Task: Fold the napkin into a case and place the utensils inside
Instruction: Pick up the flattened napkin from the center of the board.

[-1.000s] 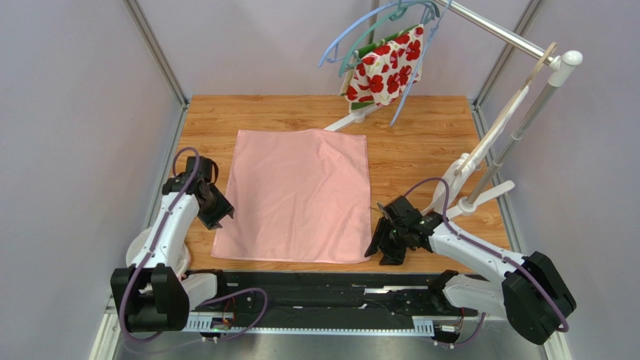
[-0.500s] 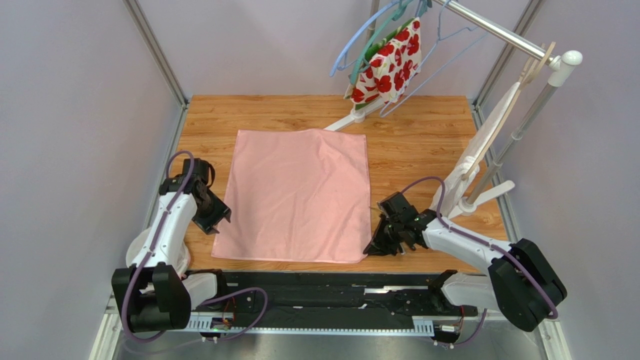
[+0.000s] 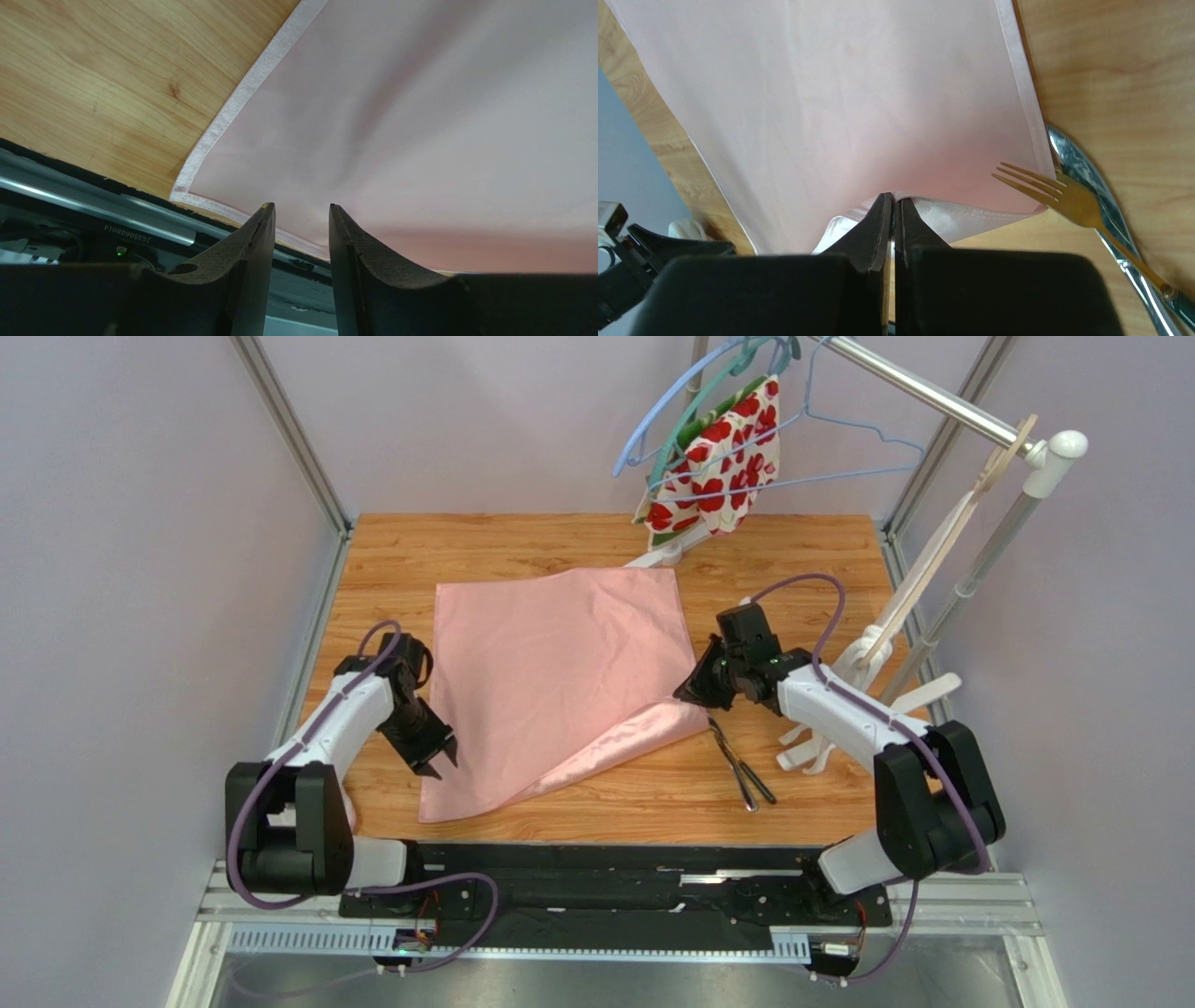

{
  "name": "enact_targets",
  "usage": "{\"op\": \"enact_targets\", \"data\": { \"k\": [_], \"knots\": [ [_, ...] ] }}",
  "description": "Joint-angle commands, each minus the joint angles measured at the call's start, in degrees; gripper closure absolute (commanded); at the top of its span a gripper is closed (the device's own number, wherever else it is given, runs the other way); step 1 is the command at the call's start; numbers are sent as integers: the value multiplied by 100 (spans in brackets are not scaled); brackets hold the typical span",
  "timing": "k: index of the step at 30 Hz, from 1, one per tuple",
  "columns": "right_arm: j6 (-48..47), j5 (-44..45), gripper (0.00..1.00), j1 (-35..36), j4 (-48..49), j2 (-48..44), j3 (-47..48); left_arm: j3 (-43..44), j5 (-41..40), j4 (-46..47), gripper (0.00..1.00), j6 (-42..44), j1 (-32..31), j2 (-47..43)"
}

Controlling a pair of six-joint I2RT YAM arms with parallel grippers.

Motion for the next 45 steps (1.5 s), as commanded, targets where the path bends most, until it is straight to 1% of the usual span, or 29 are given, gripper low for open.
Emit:
{"op": "enact_targets", "data": {
  "k": [1,3,5,9,12,16,18,19,20,23,24,28,30,31,32,35,38,42,45],
  "knots": [
    [-457,199,100,-184,253,287,497,95,-605,-502,56,-359,-318,-46],
    [-562,216,100,-193,262,305,534,-11,-965,-696,55,-684,-318,-273],
    [-580,208,100,-210,271,278,516,-134,-1037,-732,55,-1001,-318,-397],
    [-537,-65,100,-228,297,252,490,-371,-932,-837,54,-1432,-257,-503],
    [-545,-91,100,-228,332,190,472,-521,-835,-863,53,-1573,-37,-608],
    [-554,-100,100,-228,341,112,455,-565,-677,-978,47,-1625,270,-872],
    [-545,-126,100,-228,332,94,454,-556,-694,-1083,13,-1722,315,-1056],
    [-554,-144,100,-228,332,76,455,-556,-703,-1118,12,-1853,315,-1118],
    [-554,-153,100,-237,332,67,455,-556,-712,-1188,1,-1941,323,-1154],
    [-554,-179,100,-228,315,15,446,-679,-546,-1032,1,-2091,402,-1128],
    [-554,-188,100,-228,315,15,454,-714,-432,-970,3,-2109,437,-1014],
    [-510,-179,100,-237,297,32,525,-916,-62,-610,16,-2284,455,-732],
    [-484,-205,100,-237,297,50,551,-925,-88,-600,17,-2355,455,-662],
    [-475,-206,100,-237,297,32,577,-908,-158,-626,22,-2390,455,-653],
    [-475,-223,100,-237,288,23,586,-890,-237,-679,25,-2417,455,-636],
    [-475,-223,100,-245,245,15,621,-855,-422,-767,27,-2522,482,-635],
    [-466,-214,100,-263,236,6,622,-942,-457,-671,32,-2636,490,-583],
    [-431,-267,100,-272,262,23,613,-1118,-483,-547,33,-2750,517,-521],
    [-413,-285,100,-280,271,23,613,-1093,-580,-600,32,-2786,534,-565]
  ]
}}
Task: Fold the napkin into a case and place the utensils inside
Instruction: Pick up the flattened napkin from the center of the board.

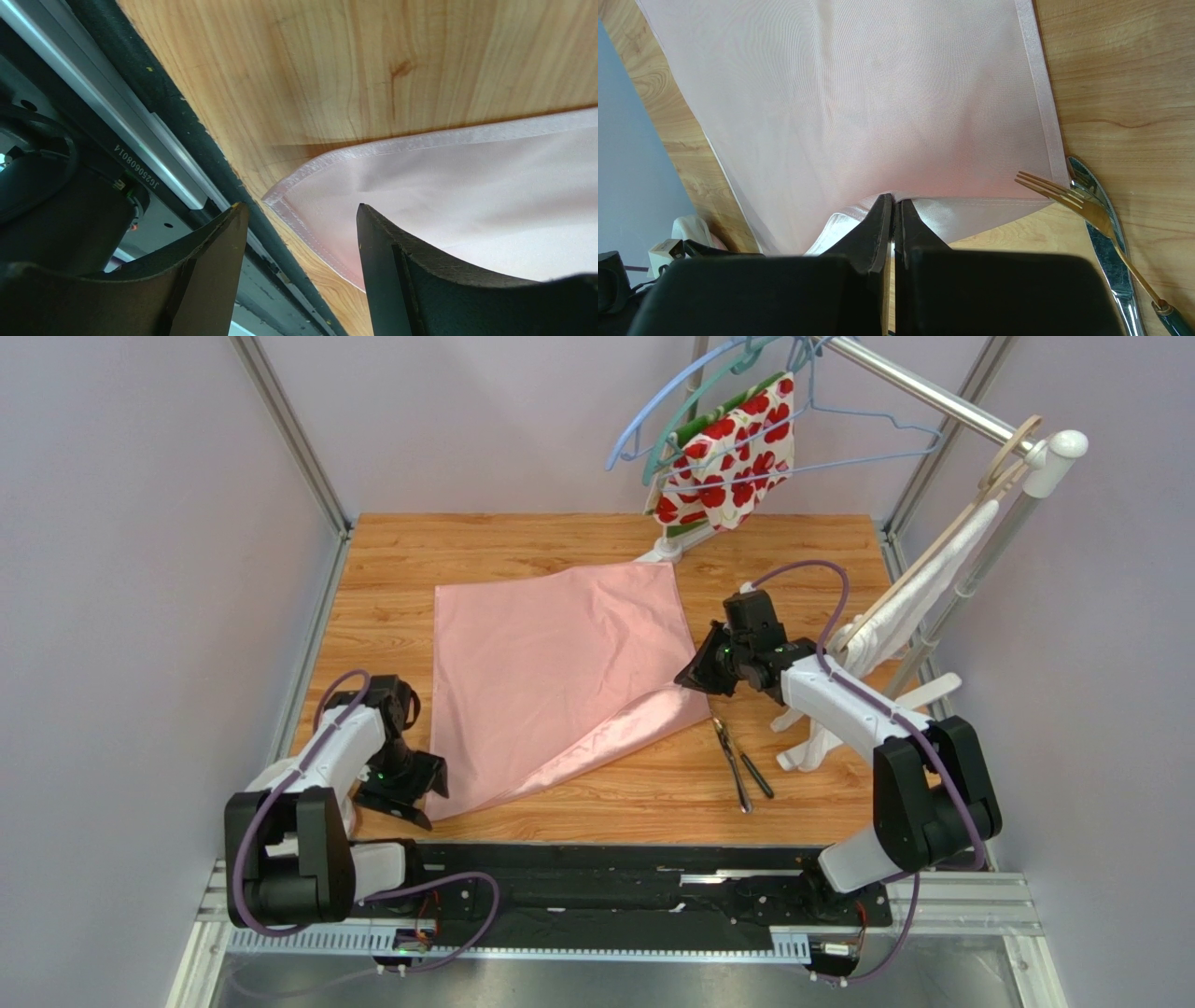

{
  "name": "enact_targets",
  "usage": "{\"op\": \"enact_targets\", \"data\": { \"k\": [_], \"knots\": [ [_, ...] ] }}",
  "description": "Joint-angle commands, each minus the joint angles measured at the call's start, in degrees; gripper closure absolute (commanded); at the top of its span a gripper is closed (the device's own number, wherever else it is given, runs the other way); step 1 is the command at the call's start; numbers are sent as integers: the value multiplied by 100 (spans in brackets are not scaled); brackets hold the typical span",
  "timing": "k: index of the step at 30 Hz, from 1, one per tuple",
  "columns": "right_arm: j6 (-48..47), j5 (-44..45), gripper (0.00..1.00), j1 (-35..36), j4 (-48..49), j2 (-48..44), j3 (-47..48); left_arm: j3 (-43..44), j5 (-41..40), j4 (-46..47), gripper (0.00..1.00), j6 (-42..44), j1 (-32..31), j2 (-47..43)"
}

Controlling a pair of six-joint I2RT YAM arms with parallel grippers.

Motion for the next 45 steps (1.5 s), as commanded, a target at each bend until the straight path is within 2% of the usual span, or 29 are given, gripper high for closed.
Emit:
{"op": "enact_targets", "data": {
  "k": [1,11,13,15,22,26,28,29,32,36,39,41,42,43,44,45],
  "knots": [
    [37,-47,100,-36,159,-176,243,-6,-200,-71,32,-255,62,-49],
    [81,-81,100,-36,168,-167,270,11,-253,-1,36,-466,80,-40],
    [98,-99,100,-36,151,-167,296,29,-226,122,43,-492,80,-23],
    [107,-125,100,-36,133,-167,322,91,-279,113,46,-510,80,47],
    [98,-108,100,-88,98,-184,358,152,-385,96,46,-536,80,101],
    [160,-161,100,-150,89,-176,401,126,-358,96,56,-563,80,91],
    [212,-187,100,-150,89,-184,402,170,-341,34,56,-572,71,240],
    [230,-204,100,-150,106,-184,402,196,-332,8,53,-563,71,284],
    [309,-266,100,-150,159,-158,384,275,-358,-36,50,-510,71,451],
    [336,-310,100,-141,168,-132,384,293,-376,-36,51,-501,62,478],
    [345,-354,100,-150,194,-123,349,275,-385,-19,55,-519,62,461],
    [371,-372,100,-150,229,-123,323,293,-341,69,64,-484,62,469],
    [380,-398,100,-150,230,-114,305,275,-245,174,75,-440,54,452],
    [388,-415,100,-150,247,-105,296,232,-201,297,93,-414,62,443],
    [371,-415,100,-150,256,-96,296,223,-157,367,100,-396,62,434],
    [336,-433,100,-150,256,-88,314,249,-60,438,100,-239,54,382]
  ]
}}
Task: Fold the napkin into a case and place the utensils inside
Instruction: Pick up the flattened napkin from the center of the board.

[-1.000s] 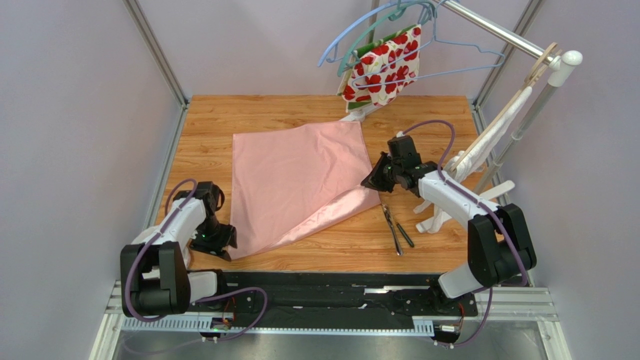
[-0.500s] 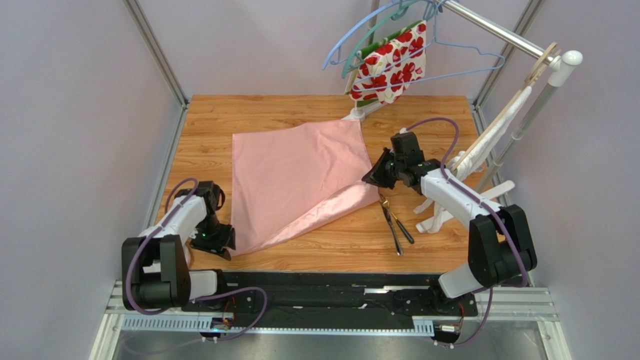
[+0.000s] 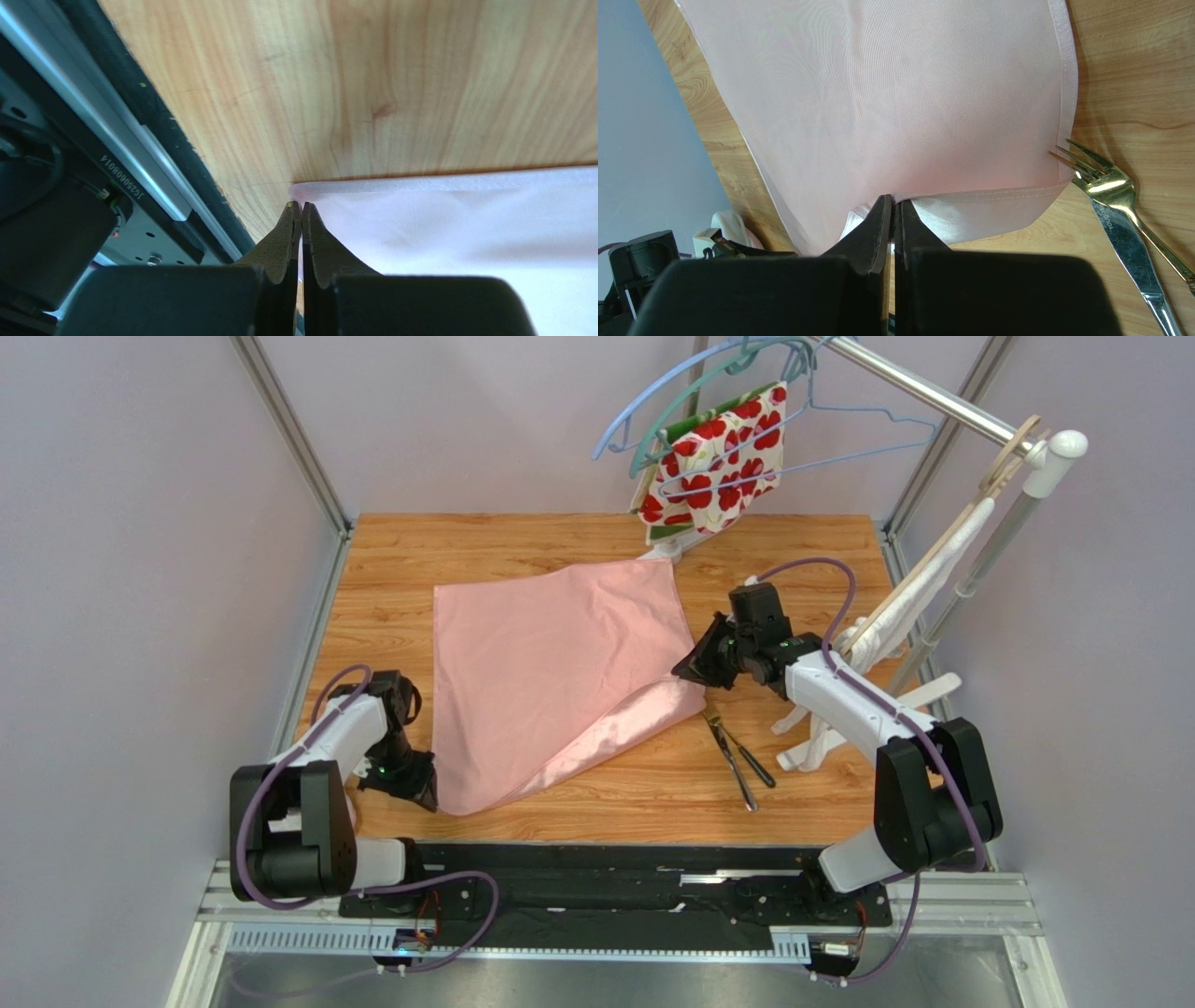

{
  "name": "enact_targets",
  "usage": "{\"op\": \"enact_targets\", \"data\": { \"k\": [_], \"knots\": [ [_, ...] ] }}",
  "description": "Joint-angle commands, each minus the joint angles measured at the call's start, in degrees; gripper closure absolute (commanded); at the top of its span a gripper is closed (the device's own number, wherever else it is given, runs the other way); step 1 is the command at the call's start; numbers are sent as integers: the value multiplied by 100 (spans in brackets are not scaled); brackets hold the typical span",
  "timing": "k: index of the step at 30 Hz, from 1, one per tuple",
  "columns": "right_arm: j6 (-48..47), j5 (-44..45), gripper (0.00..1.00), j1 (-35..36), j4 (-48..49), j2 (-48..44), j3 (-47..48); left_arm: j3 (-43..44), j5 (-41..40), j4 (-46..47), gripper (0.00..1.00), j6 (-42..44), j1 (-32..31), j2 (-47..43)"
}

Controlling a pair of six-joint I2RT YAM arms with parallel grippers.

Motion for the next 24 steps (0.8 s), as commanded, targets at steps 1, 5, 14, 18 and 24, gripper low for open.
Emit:
{"op": "enact_targets", "data": {
  "k": [1,5,14,18,24],
  "knots": [
    [-22,-171,100,-21,236,-59,202,166,238,283,100,223,1,-189],
    [-417,-627,100,-21,402,-94,325,657,-427,-50,100,644,10,-1187],
    [-1797,-1323,100,242,361,-718,1324,2546,-1134,-7,100,2077,10,-3035],
    [-2114,-1252,100,278,-88,-1165,1941,3590,-896,318,100,2491,1,-3423],
    [-2159,-1787,100,260,-230,-2027,2391,5242,-808,731,100,3237,10,-3766]
  ]
}}
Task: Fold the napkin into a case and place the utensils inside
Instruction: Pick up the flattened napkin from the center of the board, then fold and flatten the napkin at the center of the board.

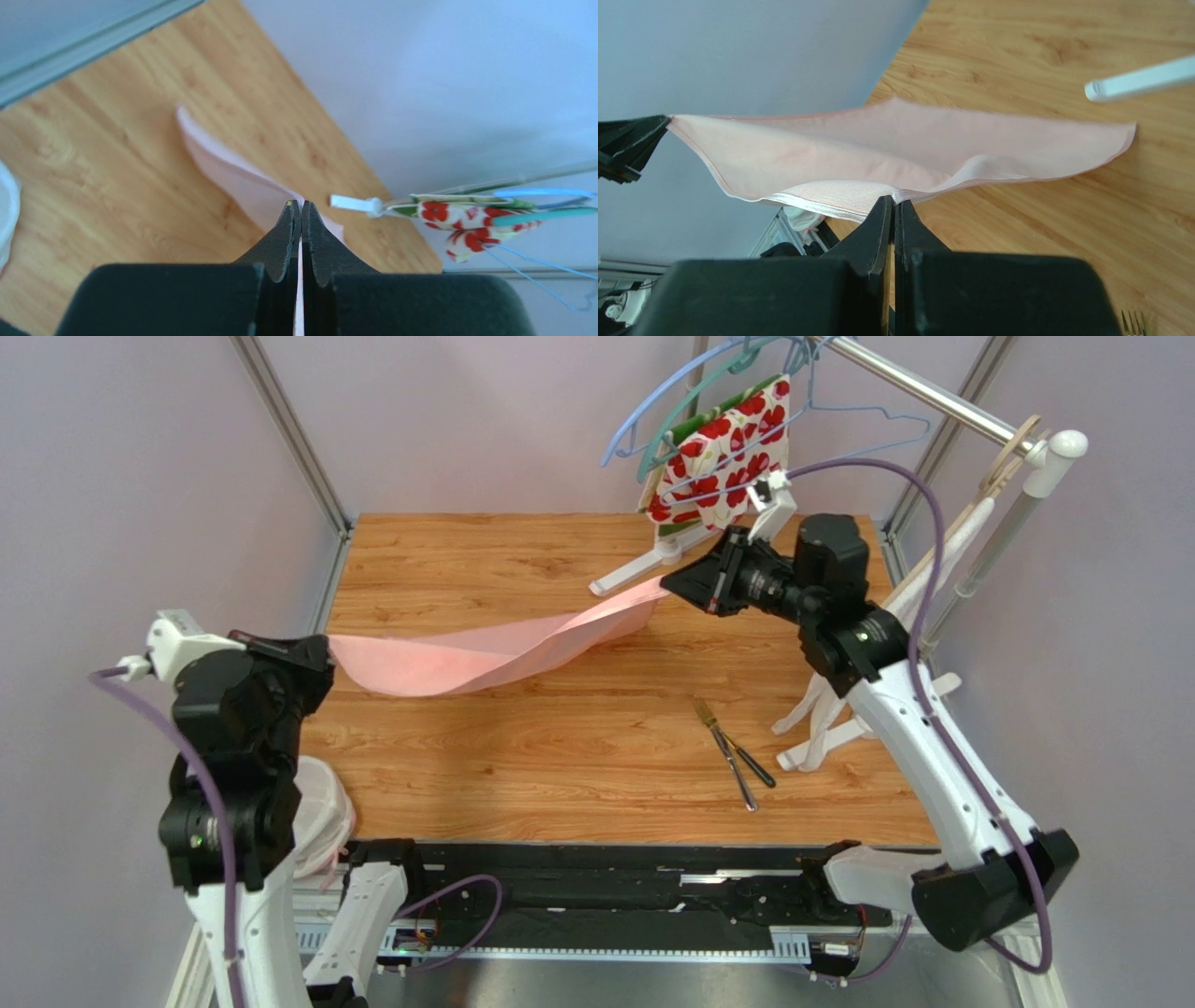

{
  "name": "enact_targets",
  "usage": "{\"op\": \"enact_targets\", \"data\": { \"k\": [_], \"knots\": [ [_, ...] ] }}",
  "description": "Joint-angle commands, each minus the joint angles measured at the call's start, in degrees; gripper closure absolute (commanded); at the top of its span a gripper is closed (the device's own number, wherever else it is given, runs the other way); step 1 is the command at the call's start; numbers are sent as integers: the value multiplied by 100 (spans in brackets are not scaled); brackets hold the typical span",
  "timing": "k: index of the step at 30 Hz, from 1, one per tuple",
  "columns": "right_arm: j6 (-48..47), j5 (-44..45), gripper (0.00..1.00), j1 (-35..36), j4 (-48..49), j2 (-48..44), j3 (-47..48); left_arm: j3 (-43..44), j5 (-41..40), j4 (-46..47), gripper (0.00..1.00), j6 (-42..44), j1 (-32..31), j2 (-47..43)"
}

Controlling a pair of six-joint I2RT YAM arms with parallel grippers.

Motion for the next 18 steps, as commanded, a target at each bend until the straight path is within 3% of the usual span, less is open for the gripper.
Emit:
{"op": "enact_targets", "data": {
  "k": [1,8,13,18],
  "knots": [
    [-203,-564,100,-2,-133,-862,384,1147,34,419,100,847,10,-239],
    [-193,-960,100,-2,-792,-1609,972,2414,-378,200,100,1375,1,-721],
    [-115,-890,100,-2,-1179,-2357,1132,2538,-450,164,100,1516,-122,-1012],
    [210,-628,100,-11,-1030,-3008,492,2354,-687,260,100,1691,-324,-1057]
  ]
}}
